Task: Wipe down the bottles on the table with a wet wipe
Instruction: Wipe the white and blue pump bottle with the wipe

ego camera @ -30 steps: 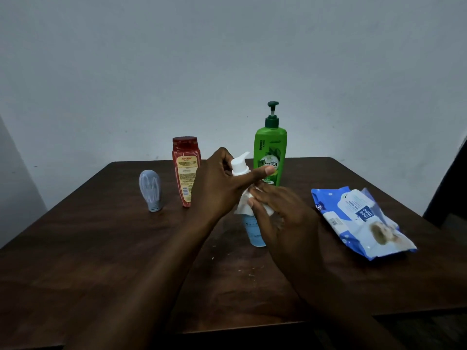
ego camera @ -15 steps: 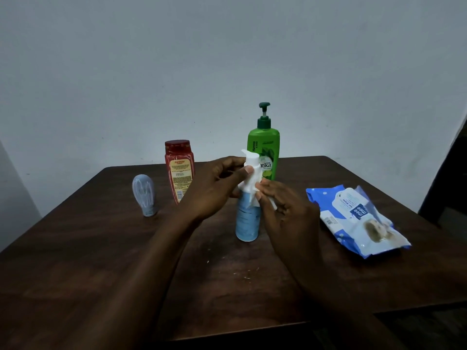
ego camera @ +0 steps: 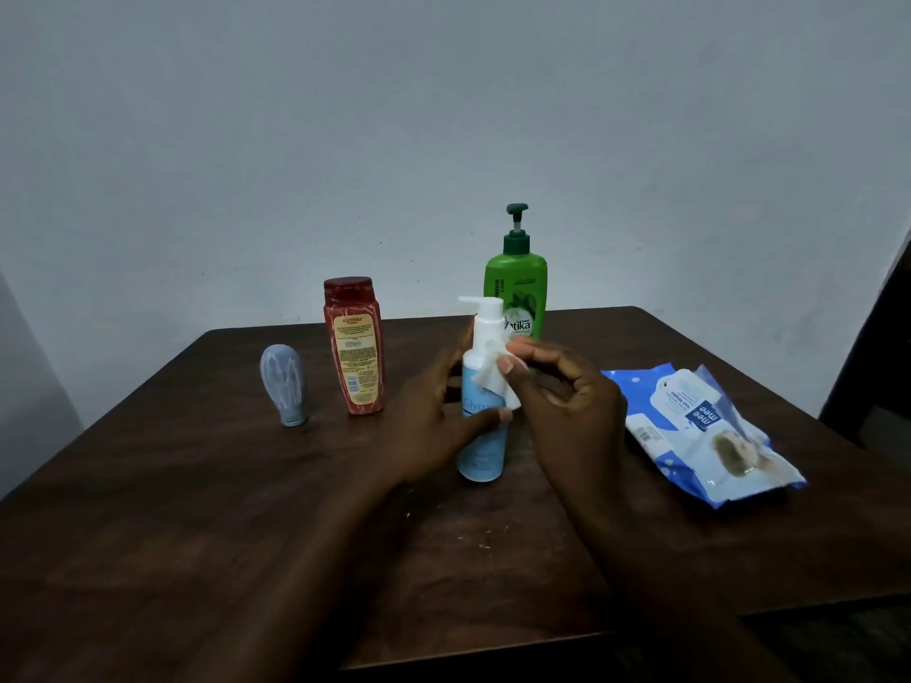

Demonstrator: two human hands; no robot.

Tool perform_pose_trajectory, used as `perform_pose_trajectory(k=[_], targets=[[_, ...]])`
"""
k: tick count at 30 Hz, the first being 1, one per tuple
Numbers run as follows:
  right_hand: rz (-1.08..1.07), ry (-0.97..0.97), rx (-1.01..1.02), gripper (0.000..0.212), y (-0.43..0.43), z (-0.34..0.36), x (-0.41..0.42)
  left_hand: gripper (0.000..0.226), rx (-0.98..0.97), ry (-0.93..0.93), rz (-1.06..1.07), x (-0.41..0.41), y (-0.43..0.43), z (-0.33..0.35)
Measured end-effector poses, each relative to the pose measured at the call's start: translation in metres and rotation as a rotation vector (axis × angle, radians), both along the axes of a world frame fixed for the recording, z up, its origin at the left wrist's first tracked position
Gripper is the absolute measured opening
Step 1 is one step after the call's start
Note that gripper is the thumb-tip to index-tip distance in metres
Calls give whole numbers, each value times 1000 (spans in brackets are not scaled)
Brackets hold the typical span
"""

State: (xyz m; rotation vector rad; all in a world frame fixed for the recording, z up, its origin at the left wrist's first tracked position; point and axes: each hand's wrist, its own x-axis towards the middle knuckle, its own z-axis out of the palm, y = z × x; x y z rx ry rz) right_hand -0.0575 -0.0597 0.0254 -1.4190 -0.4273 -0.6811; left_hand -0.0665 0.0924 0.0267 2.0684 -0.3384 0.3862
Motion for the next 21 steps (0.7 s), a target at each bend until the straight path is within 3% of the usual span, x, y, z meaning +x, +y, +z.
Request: perform_pose_trajectory(k=[4, 9, 16, 19, 21], targets=[[42, -27, 63, 25, 10, 5, 4, 56, -17, -70, 73, -4, -12, -11], [37, -112, 103, 46, 18, 14, 8, 49, -106, -15, 66, -4, -18, -12], [97, -154, 63, 62, 15, 34, 14, 63, -70, -52, 44, -1, -18, -12], [198, -20, -7, 73, 8, 38, 17, 73, -106, -48, 31, -2, -17, -12], [299, 99, -66, 69, -1, 43, 22, 81, -148, 5, -7, -1, -13, -11]])
